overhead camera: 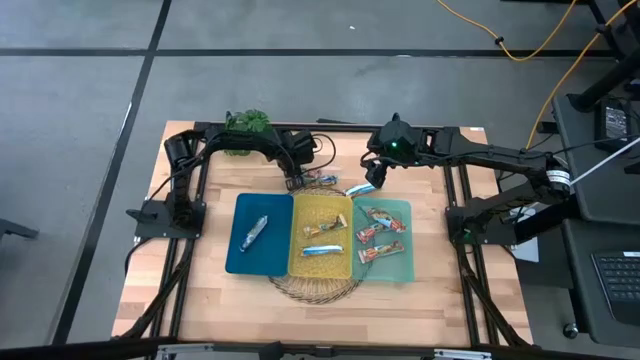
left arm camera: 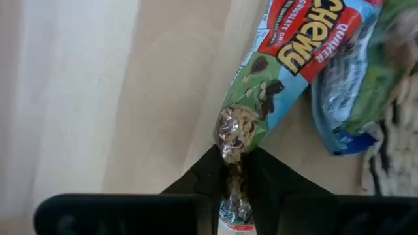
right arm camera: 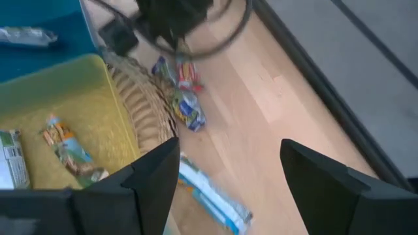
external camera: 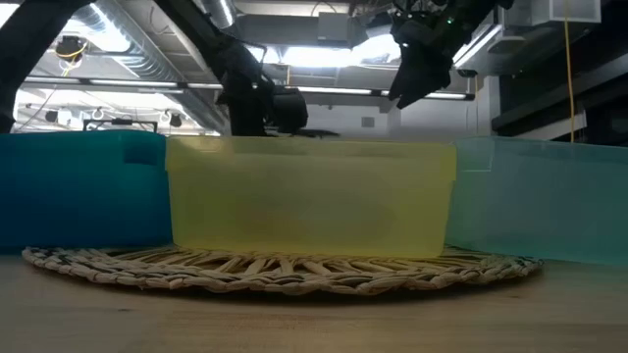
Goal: Pick and place Granola Bars by type
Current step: Put the red granola bar into the green bin
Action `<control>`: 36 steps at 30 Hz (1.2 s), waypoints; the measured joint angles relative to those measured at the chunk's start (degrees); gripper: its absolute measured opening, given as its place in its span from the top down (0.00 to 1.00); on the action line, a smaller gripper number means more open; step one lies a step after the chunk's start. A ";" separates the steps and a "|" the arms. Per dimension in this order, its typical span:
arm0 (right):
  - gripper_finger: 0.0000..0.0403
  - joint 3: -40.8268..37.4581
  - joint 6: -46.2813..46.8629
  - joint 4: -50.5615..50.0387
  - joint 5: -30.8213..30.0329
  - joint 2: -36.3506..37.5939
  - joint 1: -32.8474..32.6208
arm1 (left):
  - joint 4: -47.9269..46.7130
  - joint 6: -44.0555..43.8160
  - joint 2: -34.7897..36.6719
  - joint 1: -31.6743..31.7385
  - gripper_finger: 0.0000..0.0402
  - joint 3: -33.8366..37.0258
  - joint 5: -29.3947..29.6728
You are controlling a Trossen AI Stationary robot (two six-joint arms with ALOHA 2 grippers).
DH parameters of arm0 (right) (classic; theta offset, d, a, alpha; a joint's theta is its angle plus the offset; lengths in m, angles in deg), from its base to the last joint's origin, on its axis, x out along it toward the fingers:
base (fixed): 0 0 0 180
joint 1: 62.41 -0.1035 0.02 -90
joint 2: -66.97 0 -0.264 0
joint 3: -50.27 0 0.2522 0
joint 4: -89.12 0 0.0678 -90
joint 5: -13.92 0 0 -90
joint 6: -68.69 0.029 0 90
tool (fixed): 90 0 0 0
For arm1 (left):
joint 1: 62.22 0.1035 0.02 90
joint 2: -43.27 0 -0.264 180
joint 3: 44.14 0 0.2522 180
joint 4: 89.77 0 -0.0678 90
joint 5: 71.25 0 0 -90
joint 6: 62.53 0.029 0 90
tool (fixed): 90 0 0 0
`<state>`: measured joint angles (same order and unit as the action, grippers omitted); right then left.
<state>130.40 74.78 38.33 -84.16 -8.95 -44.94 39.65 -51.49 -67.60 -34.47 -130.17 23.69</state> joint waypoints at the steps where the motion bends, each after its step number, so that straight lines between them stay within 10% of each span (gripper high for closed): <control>1: 0.34 0.00 0.26 -0.78 -0.02 0.00 0.00 | -0.18 -0.32 0.69 0.00 0.89 0.00 -0.11; 16: 0.34 -0.33 -0.61 -3.67 0.00 -0.02 1.66 | -0.16 -9.93 20.20 -0.17 0.89 0.00 0.02; 36: 0.34 -27.50 -0.81 66.99 14.17 7.78 3.03 | 14.88 -19.53 34.15 -8.74 0.89 0.00 3.99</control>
<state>102.90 73.96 105.32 -69.99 -1.17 -41.90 54.54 -71.02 -33.45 -43.22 -130.17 27.68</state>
